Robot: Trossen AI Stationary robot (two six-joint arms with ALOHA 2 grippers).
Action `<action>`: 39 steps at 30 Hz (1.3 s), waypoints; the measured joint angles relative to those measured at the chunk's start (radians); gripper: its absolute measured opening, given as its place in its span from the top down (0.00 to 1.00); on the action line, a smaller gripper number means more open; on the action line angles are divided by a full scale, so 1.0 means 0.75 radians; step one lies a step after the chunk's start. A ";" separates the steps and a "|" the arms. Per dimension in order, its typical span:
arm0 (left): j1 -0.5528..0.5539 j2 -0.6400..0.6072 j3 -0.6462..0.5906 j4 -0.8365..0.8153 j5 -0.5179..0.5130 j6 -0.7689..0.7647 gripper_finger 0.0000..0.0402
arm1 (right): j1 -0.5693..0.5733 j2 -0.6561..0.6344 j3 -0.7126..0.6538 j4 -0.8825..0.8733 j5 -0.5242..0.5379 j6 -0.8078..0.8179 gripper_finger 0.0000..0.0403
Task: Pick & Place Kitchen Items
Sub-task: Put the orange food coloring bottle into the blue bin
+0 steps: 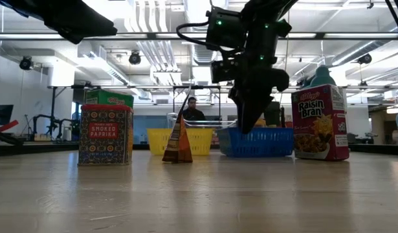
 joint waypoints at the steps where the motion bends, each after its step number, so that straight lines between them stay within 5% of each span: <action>1: 0.000 0.000 0.000 0.000 0.000 -0.001 0.66 | 0.006 0.000 0.000 -0.003 0.000 -0.001 0.66; 16: 0.001 0.000 -0.001 0.001 -0.010 -0.009 0.66 | 0.144 0.000 -0.001 -0.092 -0.004 0.063 0.59; 21: 0.010 0.014 -0.001 -0.001 -0.268 -0.045 0.66 | 0.204 -0.005 -0.001 -0.099 0.017 0.078 0.56; 39: 0.010 0.016 -0.001 0.000 -0.275 -0.046 0.66 | 0.187 -0.020 0.219 -0.270 0.129 -0.137 0.58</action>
